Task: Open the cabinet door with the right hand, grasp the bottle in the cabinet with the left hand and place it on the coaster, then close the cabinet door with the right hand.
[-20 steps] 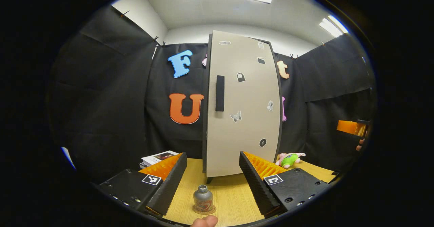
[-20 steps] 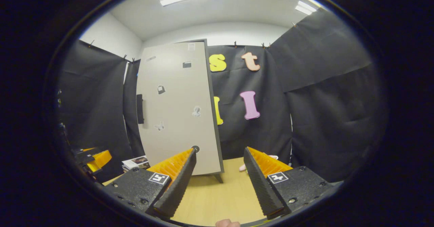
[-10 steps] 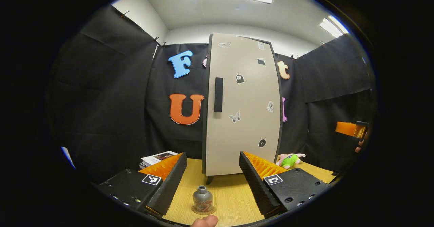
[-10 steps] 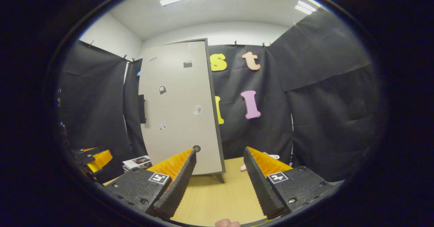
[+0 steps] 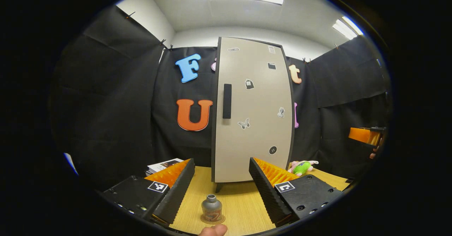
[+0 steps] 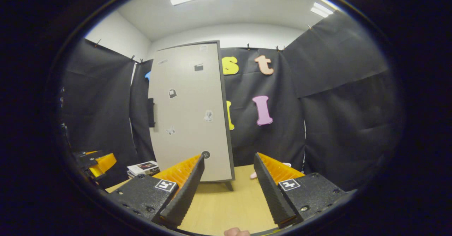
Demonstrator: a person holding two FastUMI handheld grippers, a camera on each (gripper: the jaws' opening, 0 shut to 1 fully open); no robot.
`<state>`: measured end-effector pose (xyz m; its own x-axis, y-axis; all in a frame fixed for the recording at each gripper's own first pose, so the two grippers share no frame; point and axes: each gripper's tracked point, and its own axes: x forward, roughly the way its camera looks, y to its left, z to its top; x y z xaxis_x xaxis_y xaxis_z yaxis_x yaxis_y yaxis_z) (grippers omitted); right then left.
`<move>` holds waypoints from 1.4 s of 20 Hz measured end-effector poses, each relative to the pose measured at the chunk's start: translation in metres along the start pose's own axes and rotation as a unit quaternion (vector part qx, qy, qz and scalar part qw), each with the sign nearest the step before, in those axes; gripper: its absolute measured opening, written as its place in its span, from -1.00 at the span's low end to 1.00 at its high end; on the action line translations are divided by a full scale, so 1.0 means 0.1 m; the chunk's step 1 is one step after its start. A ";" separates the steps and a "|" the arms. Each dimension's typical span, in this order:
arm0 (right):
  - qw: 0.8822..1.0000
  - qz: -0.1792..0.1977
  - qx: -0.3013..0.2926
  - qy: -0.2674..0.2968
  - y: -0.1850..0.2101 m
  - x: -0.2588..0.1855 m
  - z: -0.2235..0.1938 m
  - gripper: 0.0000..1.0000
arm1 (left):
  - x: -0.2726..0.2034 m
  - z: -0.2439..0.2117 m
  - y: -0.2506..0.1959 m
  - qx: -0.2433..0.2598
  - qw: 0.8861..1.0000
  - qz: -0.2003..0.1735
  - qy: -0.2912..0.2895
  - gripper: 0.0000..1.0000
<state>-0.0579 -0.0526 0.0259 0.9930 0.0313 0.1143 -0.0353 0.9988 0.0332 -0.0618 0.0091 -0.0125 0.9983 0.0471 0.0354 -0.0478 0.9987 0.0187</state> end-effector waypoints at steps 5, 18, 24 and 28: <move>1.000 0.000 -0.003 -0.003 -0.02 0.01 0.01 0.82 | 0.00 0.01 -0.02 0.002 1.000 -0.004 0.000 0.87; 1.000 0.000 0.001 -0.004 0.01 0.00 -0.01 0.82 | 0.01 0.03 -0.08 0.003 1.000 -0.008 0.000 0.87; 1.000 0.003 0.004 0.000 0.01 0.03 -0.04 0.82 | -0.01 0.03 -0.10 0.003 1.000 -0.008 0.000 0.87; 1.000 0.004 0.003 -0.001 0.03 0.02 -0.04 0.82 | 0.00 0.03 -0.10 0.004 1.000 -0.009 0.001 0.87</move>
<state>-0.0553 -0.0491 0.0223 0.9923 0.0401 0.1172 -0.0448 0.9983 0.0377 -0.0610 -0.0006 -0.0097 0.9990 0.0293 0.0338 -0.0302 0.9992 0.0266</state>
